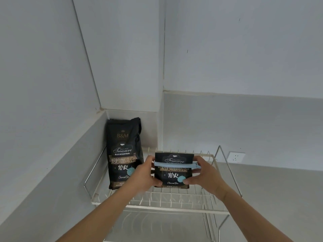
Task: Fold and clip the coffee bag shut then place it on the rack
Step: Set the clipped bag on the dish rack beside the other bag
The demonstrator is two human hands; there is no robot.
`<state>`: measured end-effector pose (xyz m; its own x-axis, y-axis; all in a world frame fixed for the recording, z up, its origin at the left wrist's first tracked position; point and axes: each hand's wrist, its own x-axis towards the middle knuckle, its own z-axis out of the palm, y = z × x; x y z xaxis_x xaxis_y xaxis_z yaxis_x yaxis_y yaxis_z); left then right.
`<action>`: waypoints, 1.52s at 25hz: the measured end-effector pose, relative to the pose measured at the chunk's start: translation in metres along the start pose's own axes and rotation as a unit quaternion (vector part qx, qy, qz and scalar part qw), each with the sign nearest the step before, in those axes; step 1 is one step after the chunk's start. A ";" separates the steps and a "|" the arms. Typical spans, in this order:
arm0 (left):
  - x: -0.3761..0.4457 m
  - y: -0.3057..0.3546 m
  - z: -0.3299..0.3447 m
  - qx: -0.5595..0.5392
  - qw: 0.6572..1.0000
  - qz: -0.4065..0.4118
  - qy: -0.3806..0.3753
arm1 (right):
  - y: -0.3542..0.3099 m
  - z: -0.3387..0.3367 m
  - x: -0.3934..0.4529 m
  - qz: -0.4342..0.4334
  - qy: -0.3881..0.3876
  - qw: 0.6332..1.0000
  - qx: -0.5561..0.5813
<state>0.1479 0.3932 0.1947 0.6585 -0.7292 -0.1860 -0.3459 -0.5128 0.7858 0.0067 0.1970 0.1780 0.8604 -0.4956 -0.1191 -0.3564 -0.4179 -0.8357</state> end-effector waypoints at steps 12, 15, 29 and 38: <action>0.010 0.036 -0.040 0.123 0.982 0.133 0.057 | 0.002 0.001 -0.007 -0.006 -0.001 1.000 -0.009; 0.015 0.034 -0.041 0.143 0.979 0.141 0.022 | 0.001 0.004 -0.004 -0.007 -0.001 1.000 -0.031; 0.039 0.036 -0.044 0.135 0.979 0.132 0.081 | -0.015 -0.004 0.025 -0.022 0.014 0.999 -0.044; 0.040 0.033 -0.035 0.127 0.978 0.142 0.080 | -0.002 0.001 0.021 -0.006 0.029 0.999 -0.040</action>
<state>0.1862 0.3625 0.2334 0.6011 -0.7886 0.1295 -0.6716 -0.4107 0.6167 0.0260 0.1879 0.1768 0.8432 -0.5321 -0.0760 -0.3760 -0.4830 -0.7908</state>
